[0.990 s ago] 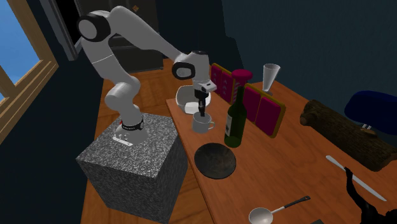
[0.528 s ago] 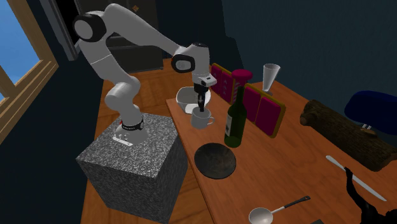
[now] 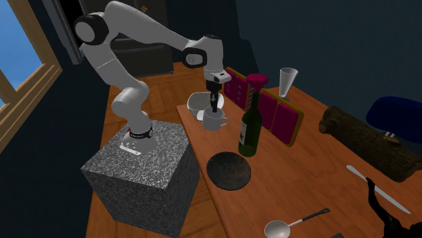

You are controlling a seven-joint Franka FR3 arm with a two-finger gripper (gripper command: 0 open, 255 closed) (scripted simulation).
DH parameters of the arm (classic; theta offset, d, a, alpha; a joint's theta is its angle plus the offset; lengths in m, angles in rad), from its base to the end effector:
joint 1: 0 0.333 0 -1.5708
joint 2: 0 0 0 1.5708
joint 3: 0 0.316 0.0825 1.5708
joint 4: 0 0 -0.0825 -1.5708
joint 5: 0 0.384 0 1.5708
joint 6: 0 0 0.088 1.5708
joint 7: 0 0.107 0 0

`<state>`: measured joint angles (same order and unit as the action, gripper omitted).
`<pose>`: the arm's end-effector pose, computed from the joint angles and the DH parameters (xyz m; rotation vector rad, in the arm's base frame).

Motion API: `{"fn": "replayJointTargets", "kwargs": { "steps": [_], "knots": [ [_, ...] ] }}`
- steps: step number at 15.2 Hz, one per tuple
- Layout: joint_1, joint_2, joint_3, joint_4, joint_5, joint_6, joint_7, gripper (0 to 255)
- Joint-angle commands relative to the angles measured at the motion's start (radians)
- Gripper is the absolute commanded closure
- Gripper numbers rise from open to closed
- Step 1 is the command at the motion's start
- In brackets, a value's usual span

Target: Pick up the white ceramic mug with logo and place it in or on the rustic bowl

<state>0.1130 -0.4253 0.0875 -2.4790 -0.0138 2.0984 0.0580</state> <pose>0.4077 0.0830 0.4460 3.0905 0.2201 0.0756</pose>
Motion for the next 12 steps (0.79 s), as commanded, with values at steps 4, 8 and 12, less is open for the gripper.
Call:
{"fn": "replayJointTargets", "kwargs": {
  "steps": [4, 8, 12],
  "knots": [
    [-0.032, 0.033, -0.051, 0.057, -0.021, -0.022, -0.069, 255],
    [-0.071, 0.102, -0.115, 0.124, -0.042, -0.017, -0.159, 255],
    [-0.106, 0.183, -0.175, 0.209, -0.05, -0.016, -0.249, 255]
  ]
}}
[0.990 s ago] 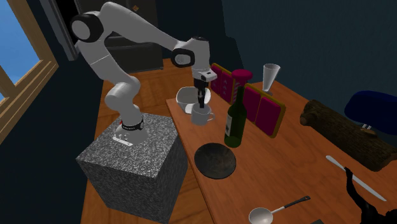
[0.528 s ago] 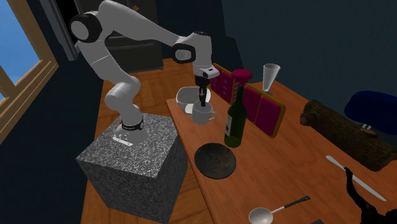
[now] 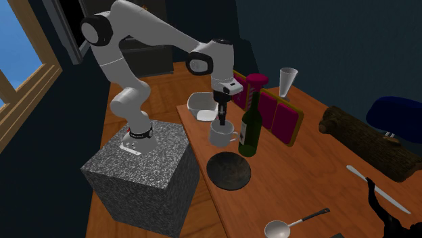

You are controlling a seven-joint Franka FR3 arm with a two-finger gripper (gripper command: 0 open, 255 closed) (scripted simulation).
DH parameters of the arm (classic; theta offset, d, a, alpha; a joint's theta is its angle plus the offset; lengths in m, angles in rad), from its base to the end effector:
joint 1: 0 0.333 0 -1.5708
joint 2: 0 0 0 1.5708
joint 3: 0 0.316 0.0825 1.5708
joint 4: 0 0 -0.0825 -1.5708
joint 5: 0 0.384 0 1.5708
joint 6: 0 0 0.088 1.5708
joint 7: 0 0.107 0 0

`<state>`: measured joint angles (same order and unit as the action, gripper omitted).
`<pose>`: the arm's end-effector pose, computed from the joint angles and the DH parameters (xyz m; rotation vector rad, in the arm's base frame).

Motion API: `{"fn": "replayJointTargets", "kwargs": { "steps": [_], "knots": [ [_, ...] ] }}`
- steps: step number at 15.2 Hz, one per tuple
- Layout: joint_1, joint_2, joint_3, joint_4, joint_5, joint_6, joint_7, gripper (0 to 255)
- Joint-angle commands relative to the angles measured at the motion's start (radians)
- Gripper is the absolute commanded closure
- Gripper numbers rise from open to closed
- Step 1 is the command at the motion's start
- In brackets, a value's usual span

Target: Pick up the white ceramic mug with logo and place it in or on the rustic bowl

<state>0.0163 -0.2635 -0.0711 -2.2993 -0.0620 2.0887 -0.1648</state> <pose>0.4703 -0.0300 0.4586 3.0913 0.2187 0.0748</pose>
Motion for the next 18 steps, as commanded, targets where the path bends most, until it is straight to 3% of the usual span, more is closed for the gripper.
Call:
{"fn": "replayJointTargets", "kwargs": {
  "steps": [1, 9, 18],
  "knots": [
    [-0.018, 0.043, -0.03, 0.053, -0.002, -0.007, -0.049, 255],
    [-0.082, 0.244, -0.128, 0.285, 0.03, -0.034, -0.228, 255],
    [-0.085, 0.283, -0.13, 0.22, 0.038, 0.069, -0.235, 255]
  ]
}}
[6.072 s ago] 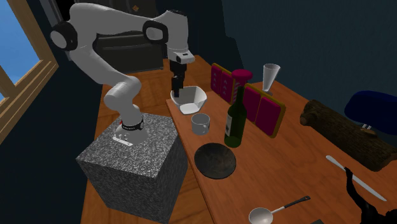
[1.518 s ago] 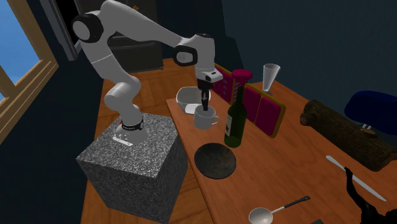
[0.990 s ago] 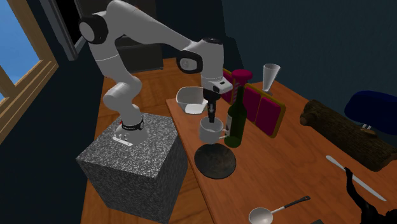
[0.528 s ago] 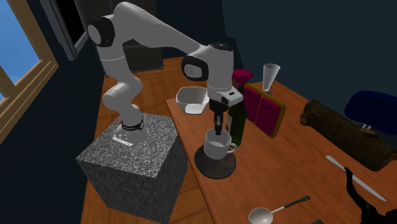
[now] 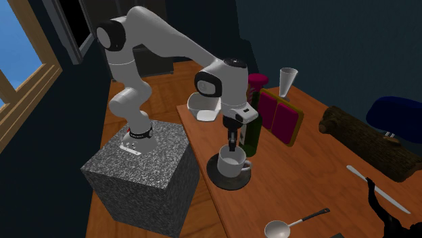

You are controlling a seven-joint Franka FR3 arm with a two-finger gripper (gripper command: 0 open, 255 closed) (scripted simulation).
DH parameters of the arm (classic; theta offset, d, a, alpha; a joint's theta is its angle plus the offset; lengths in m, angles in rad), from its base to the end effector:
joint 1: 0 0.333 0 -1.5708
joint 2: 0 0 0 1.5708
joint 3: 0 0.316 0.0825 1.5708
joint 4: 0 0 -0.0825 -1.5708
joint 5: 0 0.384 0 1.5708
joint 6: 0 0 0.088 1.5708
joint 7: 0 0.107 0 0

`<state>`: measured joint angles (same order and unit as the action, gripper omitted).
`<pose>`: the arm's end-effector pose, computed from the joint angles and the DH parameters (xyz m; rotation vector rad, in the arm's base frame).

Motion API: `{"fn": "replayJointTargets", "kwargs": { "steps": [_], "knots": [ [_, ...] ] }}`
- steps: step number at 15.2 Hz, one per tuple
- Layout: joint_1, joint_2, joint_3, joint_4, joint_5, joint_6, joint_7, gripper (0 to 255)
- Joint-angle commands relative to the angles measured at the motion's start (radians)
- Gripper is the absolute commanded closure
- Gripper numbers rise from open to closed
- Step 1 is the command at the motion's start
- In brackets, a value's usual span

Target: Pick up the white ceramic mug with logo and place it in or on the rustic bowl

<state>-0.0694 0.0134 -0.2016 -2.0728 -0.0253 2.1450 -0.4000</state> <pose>0.5351 -0.1495 0.4289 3.0905 0.2201 0.0740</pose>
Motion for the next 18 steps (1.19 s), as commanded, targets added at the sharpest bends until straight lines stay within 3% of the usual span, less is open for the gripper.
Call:
{"fn": "replayJointTargets", "kwargs": {
  "steps": [1, 7, 14, 15, 18],
  "knots": [
    [0.0, 0.011, 0.0, -0.014, 0.002, 0.026, 0.0, 255],
    [-0.001, 0.048, 0.0, -0.058, 0.01, 0.105, -0.005, 255],
    [-0.001, 0.048, 0.0, -0.058, 0.01, 0.105, -0.005, 255],
    [-0.001, 0.048, 0.0, -0.058, 0.01, 0.105, -0.005, 0],
    [-0.001, 0.048, 0.0, -0.058, 0.01, 0.105, -0.005, 0]
  ]
}}
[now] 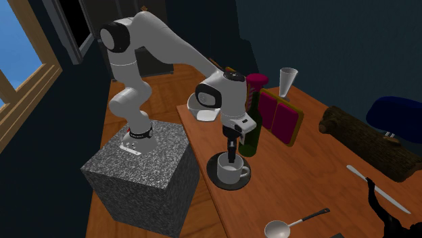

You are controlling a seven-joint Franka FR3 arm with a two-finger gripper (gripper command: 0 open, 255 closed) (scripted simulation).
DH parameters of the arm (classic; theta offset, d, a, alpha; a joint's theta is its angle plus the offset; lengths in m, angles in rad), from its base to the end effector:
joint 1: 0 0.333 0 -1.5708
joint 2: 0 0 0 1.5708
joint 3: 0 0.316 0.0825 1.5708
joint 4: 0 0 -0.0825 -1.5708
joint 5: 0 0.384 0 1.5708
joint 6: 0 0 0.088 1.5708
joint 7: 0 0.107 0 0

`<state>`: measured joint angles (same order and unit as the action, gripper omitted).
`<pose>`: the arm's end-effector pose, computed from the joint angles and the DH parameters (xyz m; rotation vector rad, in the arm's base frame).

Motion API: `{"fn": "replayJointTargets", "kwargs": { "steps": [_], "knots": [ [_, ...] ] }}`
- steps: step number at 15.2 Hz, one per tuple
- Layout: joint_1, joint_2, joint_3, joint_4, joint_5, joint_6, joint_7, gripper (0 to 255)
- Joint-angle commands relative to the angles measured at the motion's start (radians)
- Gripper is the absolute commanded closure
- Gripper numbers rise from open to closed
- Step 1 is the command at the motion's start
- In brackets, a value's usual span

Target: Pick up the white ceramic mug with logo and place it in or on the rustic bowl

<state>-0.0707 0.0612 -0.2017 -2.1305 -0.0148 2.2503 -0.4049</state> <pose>0.5357 -0.1492 0.3861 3.0903 0.2201 0.0750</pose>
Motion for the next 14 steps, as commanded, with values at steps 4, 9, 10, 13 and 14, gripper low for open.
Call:
{"fn": "replayJointTargets", "kwargs": {
  "steps": [4, 9, 10, 13, 14],
  "knots": [
    [0.002, -0.035, 0.001, 0.029, -0.008, -0.063, 0.006, 0],
    [0.003, -0.062, 0.002, 0.059, -0.014, -0.12, 0.01, 0],
    [0.003, -0.062, 0.002, 0.059, -0.014, -0.12, 0.01, 0],
    [0.003, -0.062, 0.002, 0.059, -0.014, -0.12, 0.01, 0],
    [0.003, -0.062, 0.002, 0.059, -0.014, -0.12, 0.01, 0]
  ]
}}
